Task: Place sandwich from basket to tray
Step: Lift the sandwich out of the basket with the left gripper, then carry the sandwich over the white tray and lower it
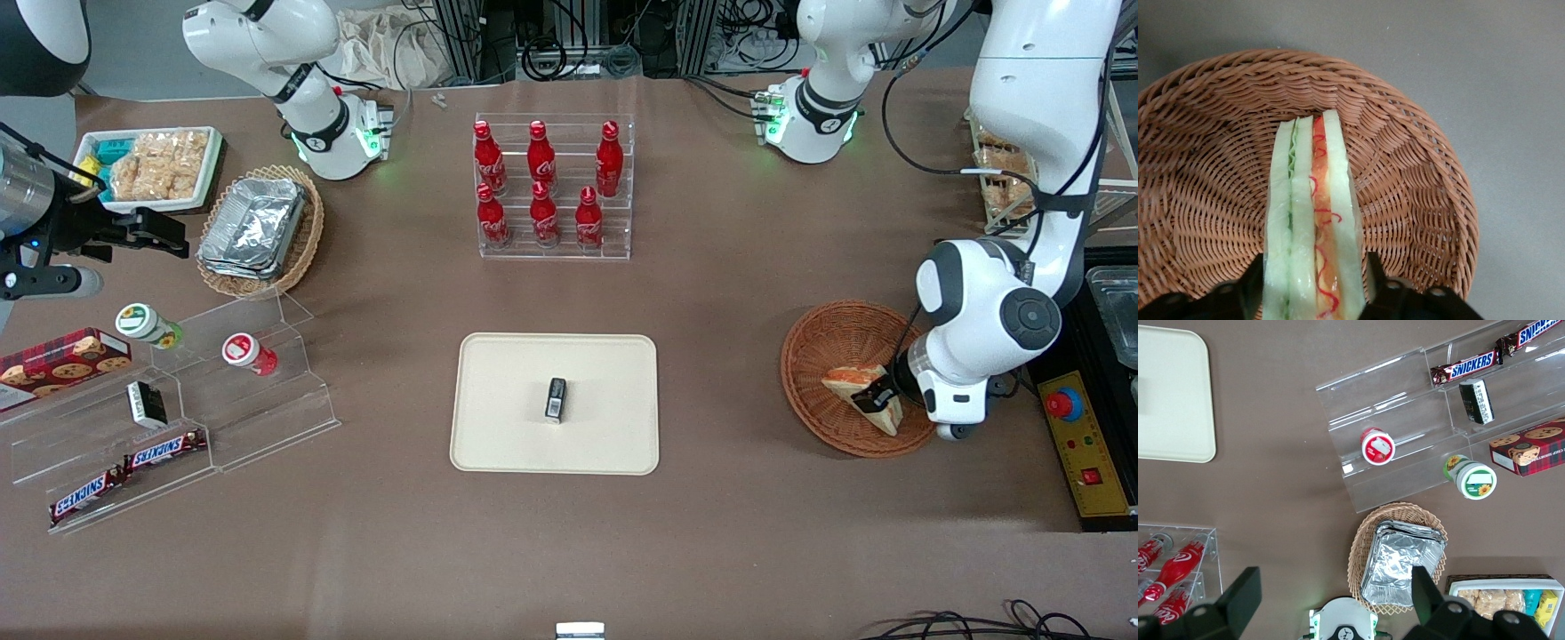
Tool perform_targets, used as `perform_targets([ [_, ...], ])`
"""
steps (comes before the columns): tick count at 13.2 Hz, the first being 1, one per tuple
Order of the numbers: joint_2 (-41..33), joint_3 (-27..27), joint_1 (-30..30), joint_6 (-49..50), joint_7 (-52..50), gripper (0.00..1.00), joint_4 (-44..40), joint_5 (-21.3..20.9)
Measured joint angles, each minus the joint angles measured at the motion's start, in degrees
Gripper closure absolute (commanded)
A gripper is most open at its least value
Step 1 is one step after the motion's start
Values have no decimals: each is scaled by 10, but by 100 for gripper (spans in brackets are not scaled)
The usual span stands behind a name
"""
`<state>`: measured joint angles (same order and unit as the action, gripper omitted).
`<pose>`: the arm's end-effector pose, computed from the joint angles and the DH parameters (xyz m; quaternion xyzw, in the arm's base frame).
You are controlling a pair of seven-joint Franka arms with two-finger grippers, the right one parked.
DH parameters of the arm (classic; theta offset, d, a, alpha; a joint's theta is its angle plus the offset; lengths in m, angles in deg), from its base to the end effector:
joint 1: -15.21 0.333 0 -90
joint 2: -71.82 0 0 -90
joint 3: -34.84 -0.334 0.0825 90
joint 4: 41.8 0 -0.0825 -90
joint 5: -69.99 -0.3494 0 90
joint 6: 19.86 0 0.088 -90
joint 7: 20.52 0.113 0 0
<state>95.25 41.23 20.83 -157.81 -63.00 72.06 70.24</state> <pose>0.5955 -0.0043 0.2953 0.9319 0.3618 -0.0022 0.0245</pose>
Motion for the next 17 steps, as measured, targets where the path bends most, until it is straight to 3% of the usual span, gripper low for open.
perform_targets([
  [2,-2,0,0,4,0,100,0,0],
  [6,-27,3,-6,36,0,100,-7,0],
  [11,-84,9,-47,197,-25,100,-77,-2],
  [14,-108,13,-99,326,-20,100,-170,-2],
  [17,-108,19,-178,380,41,100,-201,-3],
])
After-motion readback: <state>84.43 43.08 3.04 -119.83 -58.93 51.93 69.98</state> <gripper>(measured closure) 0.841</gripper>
